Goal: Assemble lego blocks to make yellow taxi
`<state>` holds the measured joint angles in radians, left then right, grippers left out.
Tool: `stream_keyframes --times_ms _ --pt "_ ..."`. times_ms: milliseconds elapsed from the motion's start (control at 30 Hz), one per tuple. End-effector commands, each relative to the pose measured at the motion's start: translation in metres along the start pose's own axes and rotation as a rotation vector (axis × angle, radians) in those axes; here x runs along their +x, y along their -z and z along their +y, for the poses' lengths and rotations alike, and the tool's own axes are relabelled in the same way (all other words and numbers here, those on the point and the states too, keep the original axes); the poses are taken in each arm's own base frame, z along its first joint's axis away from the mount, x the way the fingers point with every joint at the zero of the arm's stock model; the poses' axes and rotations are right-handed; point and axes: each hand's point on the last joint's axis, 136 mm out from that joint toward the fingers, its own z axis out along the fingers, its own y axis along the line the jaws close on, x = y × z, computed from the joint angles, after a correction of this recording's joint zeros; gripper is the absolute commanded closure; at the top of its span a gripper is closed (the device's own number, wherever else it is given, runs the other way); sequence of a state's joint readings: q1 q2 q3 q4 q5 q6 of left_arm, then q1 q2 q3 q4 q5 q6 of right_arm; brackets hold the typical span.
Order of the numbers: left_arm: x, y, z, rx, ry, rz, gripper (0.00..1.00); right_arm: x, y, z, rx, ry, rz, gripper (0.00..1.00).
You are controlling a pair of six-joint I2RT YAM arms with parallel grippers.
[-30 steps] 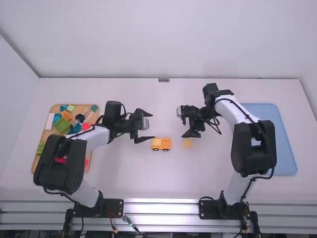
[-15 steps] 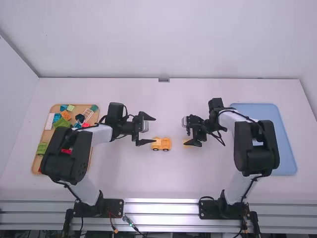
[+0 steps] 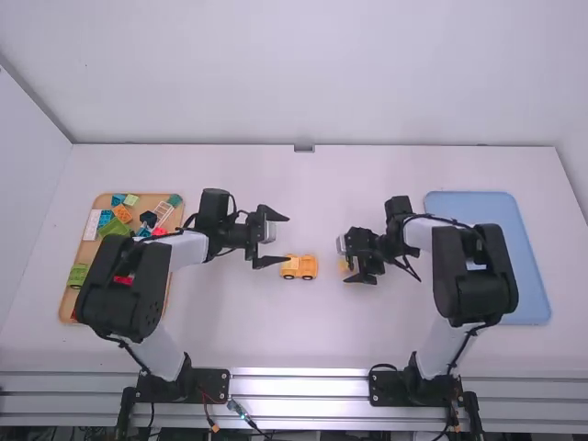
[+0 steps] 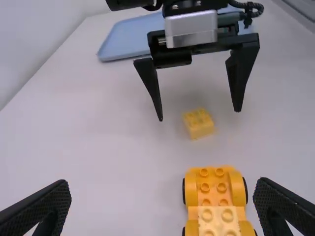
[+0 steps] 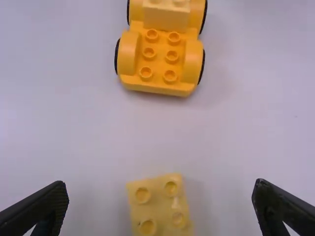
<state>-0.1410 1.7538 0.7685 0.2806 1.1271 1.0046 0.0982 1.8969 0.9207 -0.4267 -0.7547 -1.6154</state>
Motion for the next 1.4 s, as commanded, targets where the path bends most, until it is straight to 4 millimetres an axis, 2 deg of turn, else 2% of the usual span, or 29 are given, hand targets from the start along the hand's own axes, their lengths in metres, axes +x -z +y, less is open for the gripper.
stream_keyframes --times_ms 0,67,300,433,600,867,1167,1367 --pt "-0.009 -0.001 0.0 0.018 0.009 -0.034 0.01 0.006 -0.008 0.006 0.001 -0.002 -0.009 0.01" --pt "-0.008 -0.001 0.0 0.019 0.011 -0.033 0.01 0.011 -0.013 -0.001 0.029 -0.031 -0.01 0.01" --pt "-0.008 -0.001 -0.001 0.019 0.012 -0.033 0.01 0.02 -0.023 -0.002 0.024 -0.047 -0.011 0.0" --pt "-0.008 -0.001 -0.001 0.019 0.011 -0.033 0.01 0.026 -0.026 -0.002 0.025 -0.065 -0.021 0.06" --pt "-0.008 -0.001 -0.001 0.019 0.011 -0.033 0.01 0.032 -0.019 -0.001 0.029 -0.104 -0.042 0.17" --pt "-0.008 -0.001 -0.001 0.019 0.011 -0.033 0.01 0.037 -0.01 -0.001 0.046 -0.14 -0.064 0.26" --pt "-0.008 -0.001 -0.001 0.02 0.013 -0.033 0.01 0.031 -0.013 0.004 0.021 -0.109 -0.079 0.33" --pt "-0.007 -0.001 -0.002 0.024 0.022 -0.03 0.01 0.031 -0.013 0.004 0.021 -0.111 -0.079 0.5"
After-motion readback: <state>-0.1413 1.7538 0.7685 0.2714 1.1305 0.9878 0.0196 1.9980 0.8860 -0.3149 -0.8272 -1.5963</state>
